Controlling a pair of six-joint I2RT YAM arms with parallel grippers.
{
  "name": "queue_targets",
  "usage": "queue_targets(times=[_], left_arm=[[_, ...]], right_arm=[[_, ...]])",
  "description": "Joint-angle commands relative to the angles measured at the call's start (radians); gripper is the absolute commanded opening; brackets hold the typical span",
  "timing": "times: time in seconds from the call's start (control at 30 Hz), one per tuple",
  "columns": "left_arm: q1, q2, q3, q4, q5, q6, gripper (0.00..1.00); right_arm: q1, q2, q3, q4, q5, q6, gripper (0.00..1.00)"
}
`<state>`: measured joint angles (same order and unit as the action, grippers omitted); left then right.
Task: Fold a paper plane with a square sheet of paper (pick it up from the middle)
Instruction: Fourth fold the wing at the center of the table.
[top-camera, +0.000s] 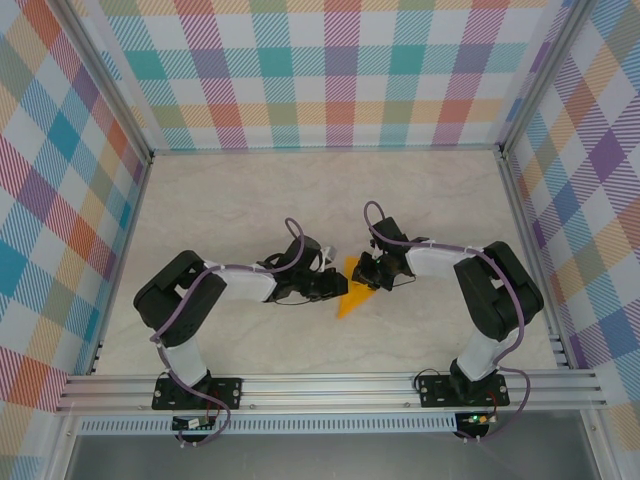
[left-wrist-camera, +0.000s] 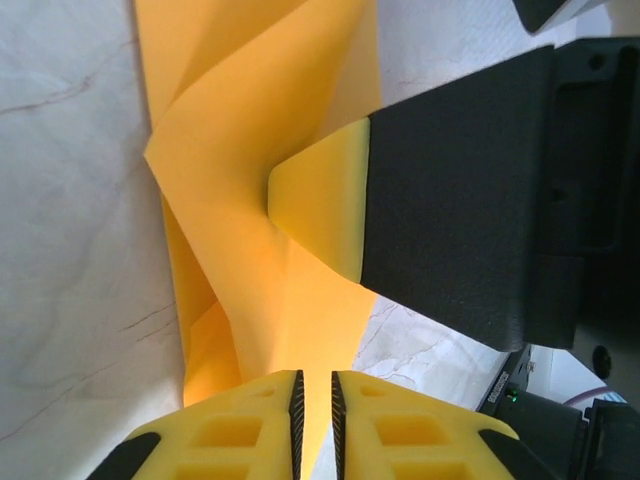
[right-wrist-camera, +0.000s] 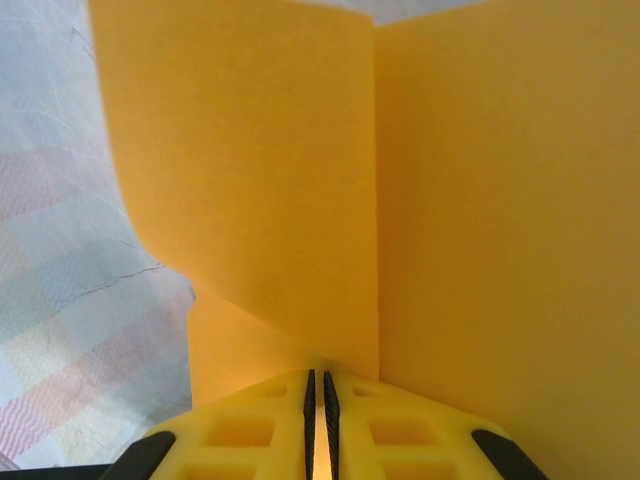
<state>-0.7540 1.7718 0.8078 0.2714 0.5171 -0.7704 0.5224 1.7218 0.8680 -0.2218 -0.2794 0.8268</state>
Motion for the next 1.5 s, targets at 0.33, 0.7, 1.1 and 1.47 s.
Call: queue_targets(times=[0.33,0.7,1.1,1.47], left_arm=[[-0.008,0.052,0.005,-0.021,-0.029,0.016,0.09],[-0.008,0.066,0.018,-0.046,-0.046,0.044,0.03],[-0.007,0.084,0.027,-0.079,-0.051,0.061,0.00],[-0.008,0.084,0.035,-0.110,-0.066,0.069,0.00]], right_arm=[[-0.005,-0.047,0.003,-0.065,0.017,0.011,0.16],[-0.007,-0.106,-0.021,-0.017,-0.022,-0.006,0.16],[0.001,-0.009,-0.026,0.056,-0.112,-0.030,0.08],[-0.002,0.010,-0.053,0.003,0.010,-0.064,0.06]])
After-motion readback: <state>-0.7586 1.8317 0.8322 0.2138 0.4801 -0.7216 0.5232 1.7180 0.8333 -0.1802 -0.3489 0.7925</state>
